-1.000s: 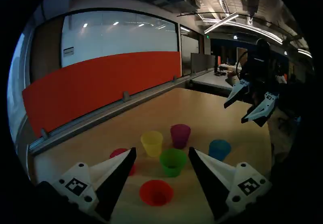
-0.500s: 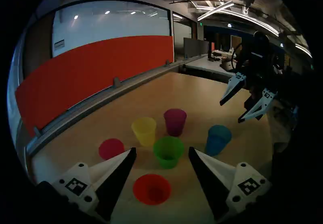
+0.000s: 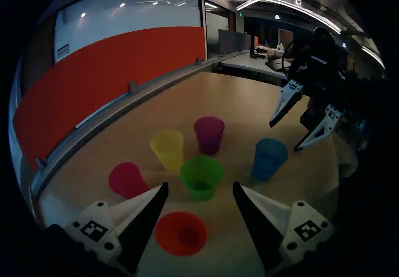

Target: Pour water

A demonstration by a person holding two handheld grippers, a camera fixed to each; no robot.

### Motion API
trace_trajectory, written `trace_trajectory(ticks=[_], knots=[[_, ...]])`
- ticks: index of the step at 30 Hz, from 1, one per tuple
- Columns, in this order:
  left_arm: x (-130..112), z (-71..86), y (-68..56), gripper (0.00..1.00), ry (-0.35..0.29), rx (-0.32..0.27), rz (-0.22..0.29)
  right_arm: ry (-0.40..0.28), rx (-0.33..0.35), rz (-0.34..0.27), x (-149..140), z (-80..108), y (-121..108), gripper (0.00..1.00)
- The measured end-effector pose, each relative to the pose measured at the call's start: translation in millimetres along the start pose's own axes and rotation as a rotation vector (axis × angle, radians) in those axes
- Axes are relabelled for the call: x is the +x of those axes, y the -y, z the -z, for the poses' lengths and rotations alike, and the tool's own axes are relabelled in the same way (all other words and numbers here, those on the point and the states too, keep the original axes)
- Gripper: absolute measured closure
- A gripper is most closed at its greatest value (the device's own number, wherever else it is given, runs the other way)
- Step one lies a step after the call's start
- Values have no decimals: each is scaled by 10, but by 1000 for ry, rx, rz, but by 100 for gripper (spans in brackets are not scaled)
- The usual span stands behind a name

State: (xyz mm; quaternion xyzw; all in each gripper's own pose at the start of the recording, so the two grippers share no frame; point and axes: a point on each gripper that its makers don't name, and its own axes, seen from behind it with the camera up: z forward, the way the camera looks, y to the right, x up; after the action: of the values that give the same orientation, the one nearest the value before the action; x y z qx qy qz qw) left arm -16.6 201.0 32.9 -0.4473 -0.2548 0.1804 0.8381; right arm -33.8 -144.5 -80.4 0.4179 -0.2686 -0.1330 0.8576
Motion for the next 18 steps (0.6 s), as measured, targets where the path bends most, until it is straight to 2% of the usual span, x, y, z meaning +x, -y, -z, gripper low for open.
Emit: trace_trajectory(ticks=[8,18], knots=[[-69,-92,-14,3,31,-13,3,29,4,-4,-177,-80,20,0],[-140,-188,-40,4,61,-18,-5,40,14,-10,-249,-236,23,0]])
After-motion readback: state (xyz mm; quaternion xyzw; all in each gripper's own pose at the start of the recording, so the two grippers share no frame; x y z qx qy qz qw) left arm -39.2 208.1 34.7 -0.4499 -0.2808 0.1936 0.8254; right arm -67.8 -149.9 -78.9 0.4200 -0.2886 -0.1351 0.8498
